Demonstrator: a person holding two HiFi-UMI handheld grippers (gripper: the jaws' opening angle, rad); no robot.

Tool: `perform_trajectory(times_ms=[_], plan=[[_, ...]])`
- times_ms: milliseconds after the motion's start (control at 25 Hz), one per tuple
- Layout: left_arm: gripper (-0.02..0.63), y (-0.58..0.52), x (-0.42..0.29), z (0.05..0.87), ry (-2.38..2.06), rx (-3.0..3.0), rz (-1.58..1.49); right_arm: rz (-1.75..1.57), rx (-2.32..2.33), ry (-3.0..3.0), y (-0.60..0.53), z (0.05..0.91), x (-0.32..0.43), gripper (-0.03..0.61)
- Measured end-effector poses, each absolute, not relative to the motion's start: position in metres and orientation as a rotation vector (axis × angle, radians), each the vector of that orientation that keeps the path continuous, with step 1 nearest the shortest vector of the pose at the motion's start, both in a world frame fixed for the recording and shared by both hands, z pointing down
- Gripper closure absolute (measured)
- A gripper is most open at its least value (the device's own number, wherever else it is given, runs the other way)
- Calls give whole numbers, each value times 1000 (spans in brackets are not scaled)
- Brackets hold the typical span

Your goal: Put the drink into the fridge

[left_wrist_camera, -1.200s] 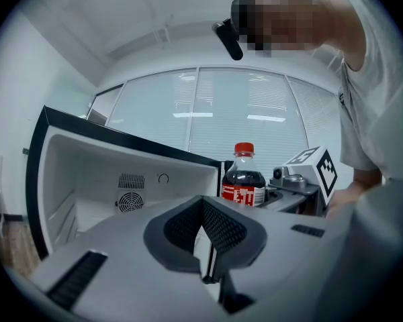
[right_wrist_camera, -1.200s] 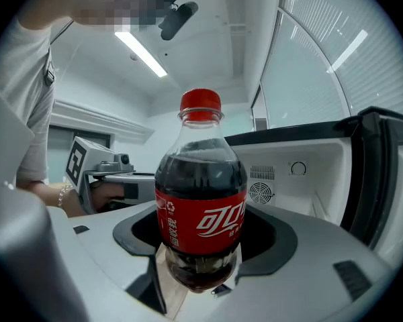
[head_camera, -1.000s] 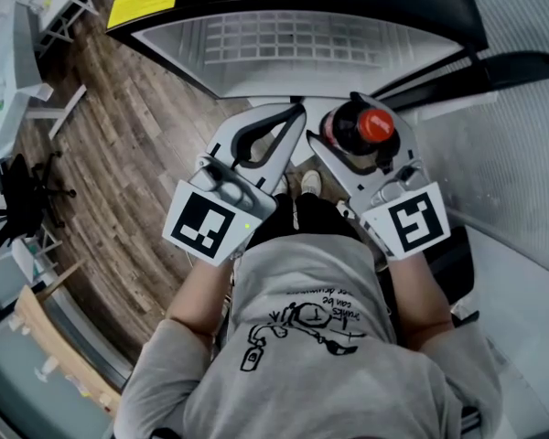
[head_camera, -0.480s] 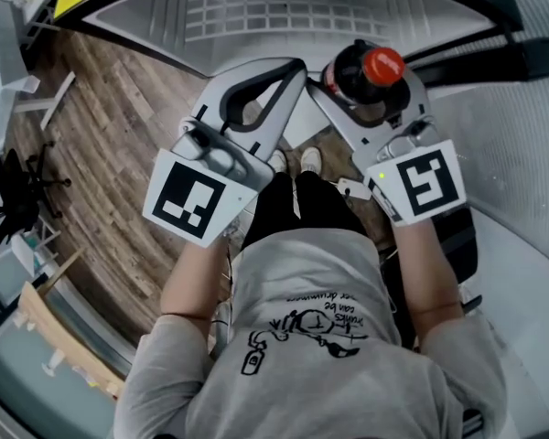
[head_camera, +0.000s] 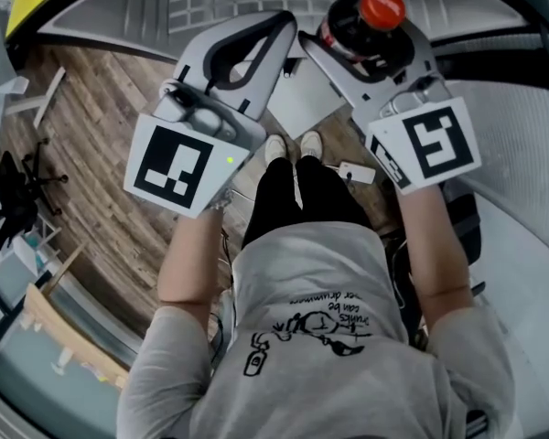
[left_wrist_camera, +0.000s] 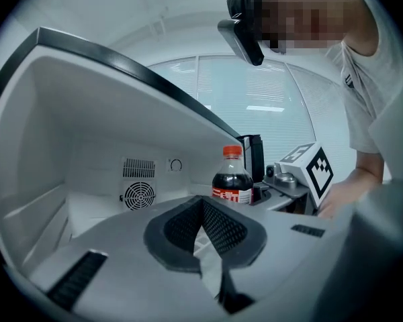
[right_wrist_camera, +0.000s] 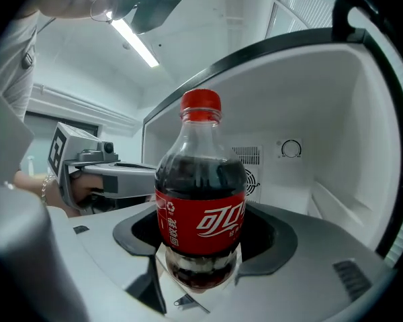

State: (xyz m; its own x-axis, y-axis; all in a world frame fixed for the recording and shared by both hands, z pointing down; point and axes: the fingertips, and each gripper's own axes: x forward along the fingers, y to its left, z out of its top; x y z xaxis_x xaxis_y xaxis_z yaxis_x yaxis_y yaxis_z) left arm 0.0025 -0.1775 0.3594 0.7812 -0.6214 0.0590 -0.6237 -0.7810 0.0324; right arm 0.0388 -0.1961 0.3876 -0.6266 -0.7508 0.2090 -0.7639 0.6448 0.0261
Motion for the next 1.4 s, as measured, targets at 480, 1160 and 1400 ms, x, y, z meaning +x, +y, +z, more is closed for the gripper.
perform_trajectory(times_ms=[480, 1160, 1400], plan=[[612, -222, -3, 370, -1046, 2916, 77, 74, 1267, -2652, -244, 392, 34, 255], [612, -266, 9, 386, -1030, 2923, 68, 88, 1328, -2647, -297, 405, 42, 255], [612, -278, 10, 389, -1032, 2923, 75, 78, 1318, -2643, -311, 409, 43, 255]])
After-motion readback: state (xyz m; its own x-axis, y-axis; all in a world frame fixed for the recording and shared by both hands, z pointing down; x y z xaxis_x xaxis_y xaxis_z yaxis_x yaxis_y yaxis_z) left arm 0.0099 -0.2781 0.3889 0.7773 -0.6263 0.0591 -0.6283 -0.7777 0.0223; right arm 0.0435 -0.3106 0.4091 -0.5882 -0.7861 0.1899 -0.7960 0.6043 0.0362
